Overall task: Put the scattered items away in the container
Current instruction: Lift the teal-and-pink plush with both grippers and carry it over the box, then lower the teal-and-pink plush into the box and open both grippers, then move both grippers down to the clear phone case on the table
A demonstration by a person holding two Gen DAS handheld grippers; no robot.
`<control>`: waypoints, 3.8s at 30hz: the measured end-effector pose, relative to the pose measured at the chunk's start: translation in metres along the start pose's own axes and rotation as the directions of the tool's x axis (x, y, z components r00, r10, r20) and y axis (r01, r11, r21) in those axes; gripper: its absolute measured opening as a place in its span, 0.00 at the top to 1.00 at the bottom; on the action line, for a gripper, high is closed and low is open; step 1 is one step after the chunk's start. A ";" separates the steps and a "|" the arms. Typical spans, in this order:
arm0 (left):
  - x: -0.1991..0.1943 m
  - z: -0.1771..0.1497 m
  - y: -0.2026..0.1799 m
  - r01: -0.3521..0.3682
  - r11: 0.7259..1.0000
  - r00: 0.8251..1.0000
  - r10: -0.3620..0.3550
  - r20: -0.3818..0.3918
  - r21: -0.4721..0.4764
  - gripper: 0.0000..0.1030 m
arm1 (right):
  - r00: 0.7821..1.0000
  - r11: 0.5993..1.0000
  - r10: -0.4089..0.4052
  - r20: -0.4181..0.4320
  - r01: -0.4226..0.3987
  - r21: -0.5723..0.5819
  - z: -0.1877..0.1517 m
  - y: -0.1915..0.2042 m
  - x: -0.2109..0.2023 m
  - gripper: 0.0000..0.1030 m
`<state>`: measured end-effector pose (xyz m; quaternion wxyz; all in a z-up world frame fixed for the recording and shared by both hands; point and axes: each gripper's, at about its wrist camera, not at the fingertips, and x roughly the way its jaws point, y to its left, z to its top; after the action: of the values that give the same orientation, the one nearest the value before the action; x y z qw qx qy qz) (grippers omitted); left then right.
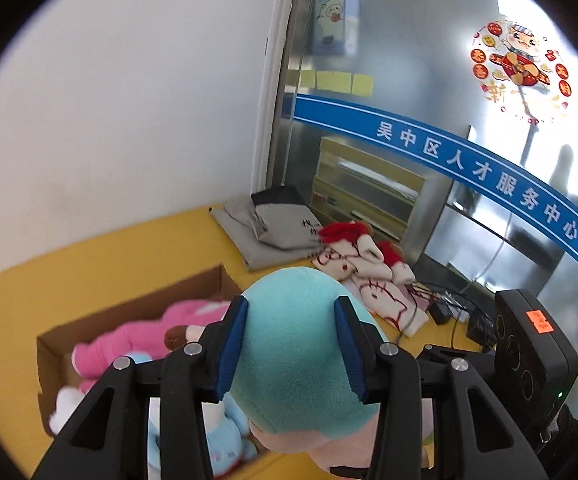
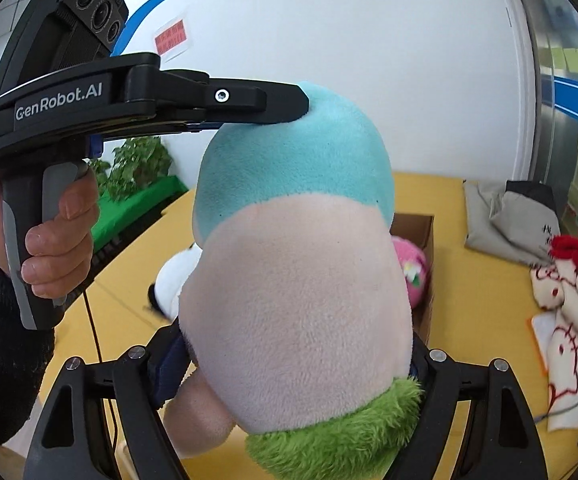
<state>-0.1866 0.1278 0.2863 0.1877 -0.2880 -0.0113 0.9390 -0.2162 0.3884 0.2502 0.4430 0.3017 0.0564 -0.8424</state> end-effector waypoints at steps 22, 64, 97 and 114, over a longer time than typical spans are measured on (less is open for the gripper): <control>0.187 -0.086 0.060 -0.076 0.993 0.945 0.044 -0.325 -0.087 0.60 | 0.978 0.995 -0.065 -0.197 0.077 0.056 -0.048 -0.079 0.141 0.07; 0.084 -0.162 0.046 -0.241 0.968 0.919 0.204 -0.338 -0.069 0.55 | 0.961 0.983 -0.148 -0.233 0.168 0.068 -0.045 -0.061 0.135 0.45; -0.059 -0.266 0.027 -0.288 0.922 0.944 0.227 -0.240 -0.258 0.43 | 0.955 0.969 -0.234 -0.183 0.244 0.037 -0.114 0.032 0.079 0.03; -0.126 -0.335 0.032 -0.385 0.875 0.916 0.324 -0.236 -0.294 0.23 | 0.950 0.998 -0.067 -0.305 0.068 -0.008 -0.176 0.117 0.058 0.00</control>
<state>0.0809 0.0233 0.0707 -0.0395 -0.3962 -0.1005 0.9118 -0.0689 0.3404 0.0950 0.3994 0.4266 0.1335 -0.8004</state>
